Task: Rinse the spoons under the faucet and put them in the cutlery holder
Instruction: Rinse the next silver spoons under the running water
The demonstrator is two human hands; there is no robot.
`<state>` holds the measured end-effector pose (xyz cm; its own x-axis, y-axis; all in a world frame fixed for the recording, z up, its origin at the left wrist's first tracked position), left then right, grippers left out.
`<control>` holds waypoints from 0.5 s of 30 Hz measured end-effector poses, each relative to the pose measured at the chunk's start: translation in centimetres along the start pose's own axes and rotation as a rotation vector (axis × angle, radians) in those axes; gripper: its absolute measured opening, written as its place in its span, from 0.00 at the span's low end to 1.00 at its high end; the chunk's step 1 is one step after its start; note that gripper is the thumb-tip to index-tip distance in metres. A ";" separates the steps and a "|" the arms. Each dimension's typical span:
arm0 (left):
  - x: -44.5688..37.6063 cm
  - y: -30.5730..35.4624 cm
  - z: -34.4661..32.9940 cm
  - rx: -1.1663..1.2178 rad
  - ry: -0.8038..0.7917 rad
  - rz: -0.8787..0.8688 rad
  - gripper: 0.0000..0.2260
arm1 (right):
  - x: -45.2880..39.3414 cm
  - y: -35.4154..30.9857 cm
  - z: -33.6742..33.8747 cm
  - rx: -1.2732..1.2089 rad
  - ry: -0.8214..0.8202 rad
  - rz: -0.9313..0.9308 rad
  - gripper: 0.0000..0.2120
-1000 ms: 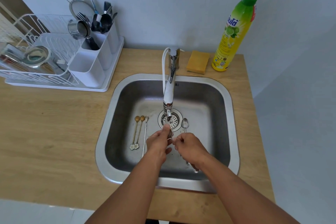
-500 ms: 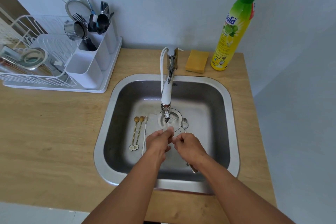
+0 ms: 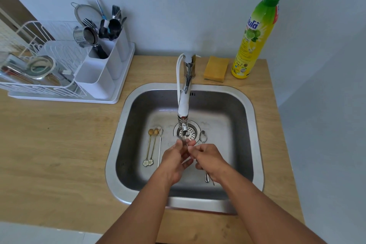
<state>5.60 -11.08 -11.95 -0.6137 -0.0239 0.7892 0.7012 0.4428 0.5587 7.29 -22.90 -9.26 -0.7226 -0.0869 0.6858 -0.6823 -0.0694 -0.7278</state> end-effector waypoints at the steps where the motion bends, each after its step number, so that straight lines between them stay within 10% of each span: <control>1: 0.1 -0.1 -0.1 0.016 -0.016 -0.011 0.18 | 0.0 -0.2 0.0 0.013 0.007 0.015 0.11; 15: 0.0 -0.1 1.1 -0.056 0.132 0.033 0.12 | 0.8 -0.1 0.4 0.389 0.043 0.199 0.12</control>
<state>5.16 -10.14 -12.28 -0.5391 -0.1298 0.8322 0.7420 0.3943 0.5422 6.82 -23.35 -8.59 -0.8455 -0.0957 0.5254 -0.4425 -0.4253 -0.7895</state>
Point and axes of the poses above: each hand's wrist, its own x-axis away from the middle knuckle, its own z-axis out of the back of the hand, y = z × x, the point moved 10 cm from there along -x, towards the middle knuckle, and after that the axes turned 4 degrees about -x, right-handed, at the moved point
